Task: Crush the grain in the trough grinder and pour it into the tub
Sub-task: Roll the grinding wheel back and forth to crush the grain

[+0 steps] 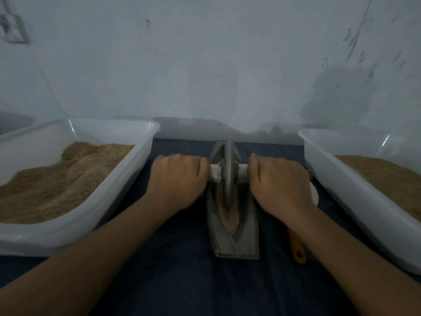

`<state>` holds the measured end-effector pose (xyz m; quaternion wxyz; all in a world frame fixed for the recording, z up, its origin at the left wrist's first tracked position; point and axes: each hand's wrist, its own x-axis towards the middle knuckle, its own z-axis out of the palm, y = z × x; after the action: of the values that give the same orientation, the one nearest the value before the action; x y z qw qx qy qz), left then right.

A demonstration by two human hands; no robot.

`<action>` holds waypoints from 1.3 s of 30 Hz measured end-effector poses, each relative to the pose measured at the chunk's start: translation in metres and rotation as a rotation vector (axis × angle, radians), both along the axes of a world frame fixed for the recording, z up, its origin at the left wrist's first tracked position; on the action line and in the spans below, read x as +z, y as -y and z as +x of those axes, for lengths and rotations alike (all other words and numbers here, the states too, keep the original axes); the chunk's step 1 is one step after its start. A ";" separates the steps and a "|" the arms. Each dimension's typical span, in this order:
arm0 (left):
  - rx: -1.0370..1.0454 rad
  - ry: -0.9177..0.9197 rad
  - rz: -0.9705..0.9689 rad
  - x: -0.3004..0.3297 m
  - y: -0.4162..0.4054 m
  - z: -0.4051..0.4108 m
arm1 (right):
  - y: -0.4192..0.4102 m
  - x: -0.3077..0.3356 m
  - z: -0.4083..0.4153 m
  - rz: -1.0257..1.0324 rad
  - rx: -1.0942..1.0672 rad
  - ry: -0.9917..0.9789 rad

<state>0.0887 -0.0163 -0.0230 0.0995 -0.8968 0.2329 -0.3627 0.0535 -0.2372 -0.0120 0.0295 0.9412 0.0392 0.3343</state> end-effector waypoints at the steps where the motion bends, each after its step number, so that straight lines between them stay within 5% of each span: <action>1: 0.049 -0.018 0.033 0.002 0.004 0.009 | 0.001 0.001 0.009 -0.041 -0.027 -0.049; 10: 0.180 -0.176 -0.077 0.019 0.019 0.057 | 0.004 0.015 0.072 0.188 -0.061 -0.191; 17: 0.082 -0.092 -0.052 0.002 0.006 0.006 | -0.003 0.009 0.017 -0.084 -0.051 -0.082; 23: -0.045 -0.134 -0.351 -0.007 -0.009 -0.040 | -0.007 0.004 -0.031 0.063 0.076 0.004; 30: -0.117 -0.100 -0.373 -0.009 -0.011 -0.040 | -0.004 -0.003 -0.041 0.072 0.102 0.083; 36: 0.128 -0.109 0.005 0.006 0.005 0.014 | -0.002 0.005 0.022 -0.065 -0.037 -0.073; 39: 0.175 -0.188 -0.040 0.013 0.012 0.041 | -0.002 0.010 0.053 0.019 -0.067 -0.097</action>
<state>0.1292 -0.0283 -0.0103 0.0907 -0.9456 0.1546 -0.2715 0.1060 -0.2349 -0.0020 0.0300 0.9573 0.0058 0.2876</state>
